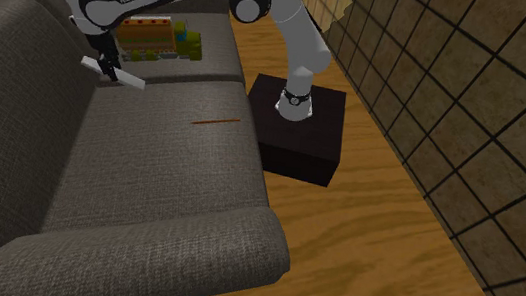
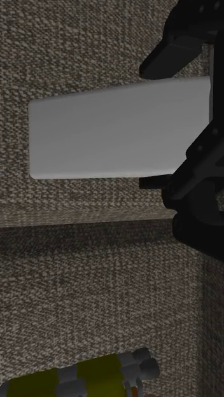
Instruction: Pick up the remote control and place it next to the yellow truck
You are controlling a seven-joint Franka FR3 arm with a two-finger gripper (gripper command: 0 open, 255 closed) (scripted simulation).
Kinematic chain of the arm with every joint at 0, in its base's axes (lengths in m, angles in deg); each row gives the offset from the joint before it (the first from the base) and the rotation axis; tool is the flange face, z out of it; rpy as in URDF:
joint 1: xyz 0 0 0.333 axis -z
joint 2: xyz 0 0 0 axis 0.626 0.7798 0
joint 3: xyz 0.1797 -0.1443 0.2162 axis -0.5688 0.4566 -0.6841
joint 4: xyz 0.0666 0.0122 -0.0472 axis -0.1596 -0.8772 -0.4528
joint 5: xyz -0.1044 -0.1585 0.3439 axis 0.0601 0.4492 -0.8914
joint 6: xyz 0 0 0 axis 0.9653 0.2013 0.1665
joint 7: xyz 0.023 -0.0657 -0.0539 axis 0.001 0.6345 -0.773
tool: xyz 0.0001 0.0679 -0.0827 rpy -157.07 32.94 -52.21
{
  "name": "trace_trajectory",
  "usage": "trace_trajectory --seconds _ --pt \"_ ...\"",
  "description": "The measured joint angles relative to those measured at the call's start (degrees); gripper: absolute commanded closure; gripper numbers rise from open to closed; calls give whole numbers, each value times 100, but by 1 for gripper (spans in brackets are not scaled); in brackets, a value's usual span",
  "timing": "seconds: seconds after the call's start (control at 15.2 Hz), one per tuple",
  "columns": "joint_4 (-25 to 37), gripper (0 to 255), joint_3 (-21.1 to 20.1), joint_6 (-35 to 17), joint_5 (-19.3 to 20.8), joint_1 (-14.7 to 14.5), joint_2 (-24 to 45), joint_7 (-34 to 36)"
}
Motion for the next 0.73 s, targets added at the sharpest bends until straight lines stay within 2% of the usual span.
trace_trajectory --seconds 0.73 --pt "-553 255 -39 -743 -73 -57 121 -41"
